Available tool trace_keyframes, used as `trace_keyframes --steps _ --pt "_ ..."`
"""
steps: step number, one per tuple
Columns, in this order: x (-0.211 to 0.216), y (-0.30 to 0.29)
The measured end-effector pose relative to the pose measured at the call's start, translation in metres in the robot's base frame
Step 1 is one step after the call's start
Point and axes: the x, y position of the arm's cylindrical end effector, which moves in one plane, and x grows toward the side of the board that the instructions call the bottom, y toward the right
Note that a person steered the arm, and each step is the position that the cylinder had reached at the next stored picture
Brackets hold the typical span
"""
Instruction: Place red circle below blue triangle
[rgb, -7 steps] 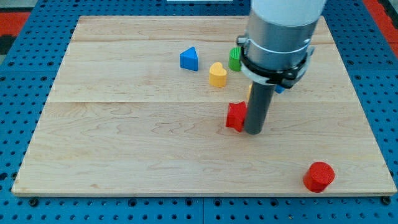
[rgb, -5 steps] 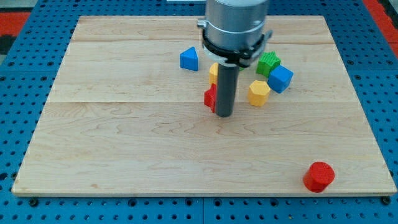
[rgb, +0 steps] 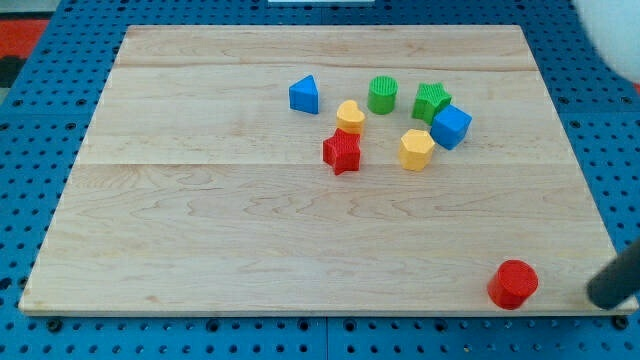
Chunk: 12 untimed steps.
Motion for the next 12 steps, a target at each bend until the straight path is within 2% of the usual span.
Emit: trace_keyframes --steps 1,3,4,5,6,7,8,9,10,12 --pt "-0.015 -0.092" --pt "0.008 -0.101" --pt "-0.001 -0.167" --pt "-0.041 -0.23" --pt "-0.086 -0.254" --pt "-0.128 -0.304" --pt "-0.133 -0.311" --pt "-0.109 -0.307" --pt "-0.108 -0.274" --pt "-0.164 -0.33"
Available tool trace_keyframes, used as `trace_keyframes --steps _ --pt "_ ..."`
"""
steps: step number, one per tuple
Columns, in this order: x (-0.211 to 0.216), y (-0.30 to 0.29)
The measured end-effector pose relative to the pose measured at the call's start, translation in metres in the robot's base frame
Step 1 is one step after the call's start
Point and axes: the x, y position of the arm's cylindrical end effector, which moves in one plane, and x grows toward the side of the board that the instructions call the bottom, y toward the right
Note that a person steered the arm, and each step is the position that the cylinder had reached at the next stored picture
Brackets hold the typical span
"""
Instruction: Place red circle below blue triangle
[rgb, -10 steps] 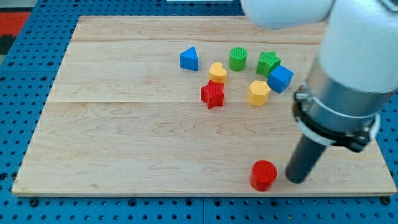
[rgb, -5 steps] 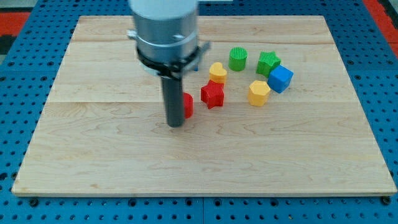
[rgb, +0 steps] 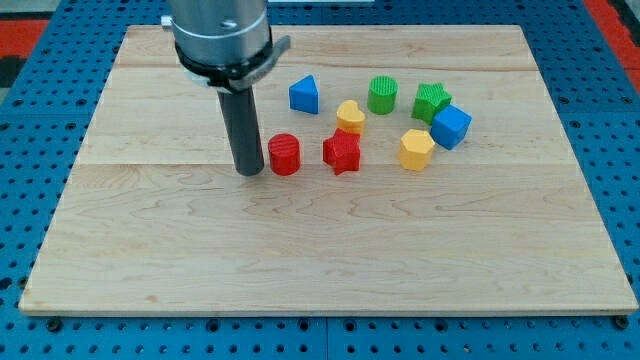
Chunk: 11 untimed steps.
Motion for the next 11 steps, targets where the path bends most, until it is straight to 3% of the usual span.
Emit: trace_keyframes --steps 1,2,3,4,6,7,9,11 --pt "-0.008 0.008" --pt "0.034 0.02" --pt "0.023 0.07" --pt "-0.008 0.059" --pt "0.016 0.028" --pt "-0.002 -0.005" --pt "-0.018 0.034" --pt "-0.033 0.02"
